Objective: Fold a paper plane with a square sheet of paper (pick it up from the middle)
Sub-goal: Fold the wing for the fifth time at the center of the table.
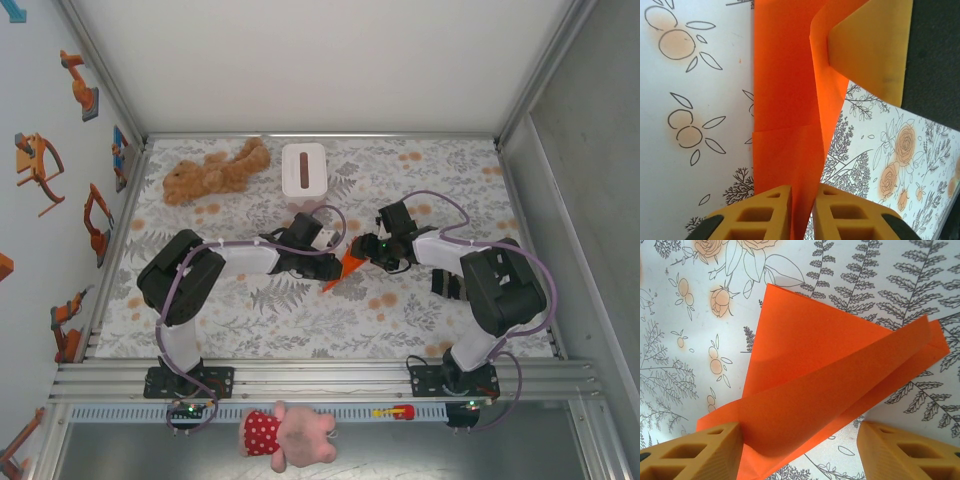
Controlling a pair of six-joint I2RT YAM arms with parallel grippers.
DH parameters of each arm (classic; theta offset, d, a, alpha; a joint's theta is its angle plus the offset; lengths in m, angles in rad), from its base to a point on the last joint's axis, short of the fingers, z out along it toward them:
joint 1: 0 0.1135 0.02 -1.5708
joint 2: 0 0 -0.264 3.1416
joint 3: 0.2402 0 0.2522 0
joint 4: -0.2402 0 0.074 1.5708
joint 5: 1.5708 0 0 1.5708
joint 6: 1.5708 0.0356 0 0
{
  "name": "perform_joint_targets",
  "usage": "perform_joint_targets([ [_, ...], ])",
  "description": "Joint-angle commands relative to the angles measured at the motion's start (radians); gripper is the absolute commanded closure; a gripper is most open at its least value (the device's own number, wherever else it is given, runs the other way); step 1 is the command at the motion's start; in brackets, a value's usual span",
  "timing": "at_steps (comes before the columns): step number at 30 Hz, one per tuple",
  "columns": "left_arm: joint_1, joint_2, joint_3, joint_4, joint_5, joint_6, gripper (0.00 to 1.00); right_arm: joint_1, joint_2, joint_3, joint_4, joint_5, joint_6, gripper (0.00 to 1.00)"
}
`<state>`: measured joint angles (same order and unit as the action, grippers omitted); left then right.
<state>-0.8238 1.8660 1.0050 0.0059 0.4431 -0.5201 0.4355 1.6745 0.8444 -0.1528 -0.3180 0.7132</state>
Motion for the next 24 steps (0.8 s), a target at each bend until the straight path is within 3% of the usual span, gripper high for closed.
perform_joint_targets([
  [1,0.002,0.021,-0.009,-0.014,0.026,0.002,0.84,-0.002,0.045,-0.031,-0.073,0.065,-0.008,0.38],
  [17,0.0,0.06,-0.012,-0.003,0.051,0.011,0.9,-0.003,0.039,-0.053,-0.08,0.086,-0.008,0.42],
  [24,0.0,0.063,-0.008,-0.015,0.05,0.012,0.9,-0.003,-0.086,-0.05,-0.094,0.078,-0.036,0.41],
])
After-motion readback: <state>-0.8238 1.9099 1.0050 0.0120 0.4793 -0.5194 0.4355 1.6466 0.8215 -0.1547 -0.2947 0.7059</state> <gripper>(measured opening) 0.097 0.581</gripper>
